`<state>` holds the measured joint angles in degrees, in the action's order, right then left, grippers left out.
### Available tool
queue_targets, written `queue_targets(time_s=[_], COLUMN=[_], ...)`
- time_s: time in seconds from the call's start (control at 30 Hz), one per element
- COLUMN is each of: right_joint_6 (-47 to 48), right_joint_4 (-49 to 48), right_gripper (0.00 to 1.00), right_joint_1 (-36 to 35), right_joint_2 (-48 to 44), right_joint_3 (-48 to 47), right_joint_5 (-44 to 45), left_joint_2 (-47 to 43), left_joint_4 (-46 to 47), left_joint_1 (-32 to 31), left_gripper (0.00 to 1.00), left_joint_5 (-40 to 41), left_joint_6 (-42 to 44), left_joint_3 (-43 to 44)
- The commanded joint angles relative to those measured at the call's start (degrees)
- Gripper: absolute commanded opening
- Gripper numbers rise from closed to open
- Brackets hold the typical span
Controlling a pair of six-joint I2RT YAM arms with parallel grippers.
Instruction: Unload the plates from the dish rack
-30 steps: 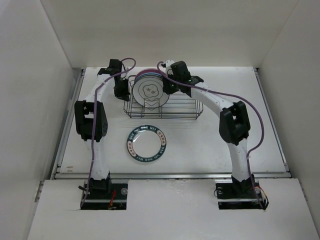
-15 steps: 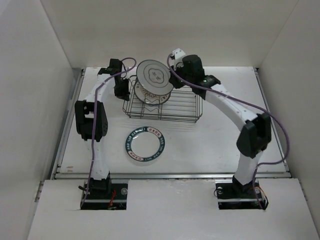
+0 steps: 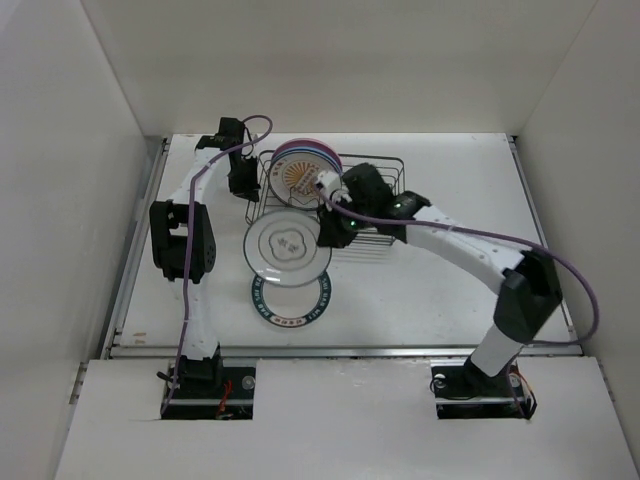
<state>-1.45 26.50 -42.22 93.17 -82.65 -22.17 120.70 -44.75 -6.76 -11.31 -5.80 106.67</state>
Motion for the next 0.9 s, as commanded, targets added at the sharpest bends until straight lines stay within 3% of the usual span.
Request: queue_targets(time_s=[0.0,0.17,0.23,0.27,0.3,0.43,0.6,0.8,0.87], right_joint_6=[-1.3,-1.3,-2.0,-2.0,-2.0,0.3,1.4,1.9,1.9], right_joint_4=[3.7,5.4,4.8,4.8,7.1,13.9,14.5,-2.7,-5.0], right_gripper=[0.00,0.03,0.23,0.45,0.58,0.69,0.93,0.96,0.84], right_joint_1=[-0.7,-1.2,-1.7,-1.7,-2.3,-3.6,-4.4,0.5,5.0], right_joint_2=[3.3,10.7,11.9,13.3,14.6,15.2,7.0,0.7,6.0], right_joint_3=[0.4,-1.2,-1.2,-1.8,-3.6,-7.8,-11.7,-10.5,-15.5], right_joint_5=[-4.6,-6.5,-5.3,-4.6,-2.8,3.3,15.1,22.9,24.1], left_joint_2=[-0.7,-0.7,-0.7,-0.7,-0.7,-0.7,-0.7,-0.7,-0.7], left_joint_4=[-1.0,-1.0,-1.0,-1.0,-1.0,-1.0,-1.0,-1.0,-1.0], left_joint_1=[-0.6,-0.6,-0.6,-0.6,-0.6,-0.6,-0.6,-0.6,-0.6], left_gripper=[0.00,0.00,0.00,0.00,0.00,0.00,0.00,0.00,0.00], left_joint_5=[3.1,3.1,3.1,3.1,3.1,3.1,3.1,3.1,3.1], left_joint_6=[-0.7,-0.7,-0.7,-0.7,-0.7,-0.7,-0.2,0.4,1.0], left_joint_3=[2.9,2.9,2.4,2.4,2.4,2.4,2.4,2.9,2.9])
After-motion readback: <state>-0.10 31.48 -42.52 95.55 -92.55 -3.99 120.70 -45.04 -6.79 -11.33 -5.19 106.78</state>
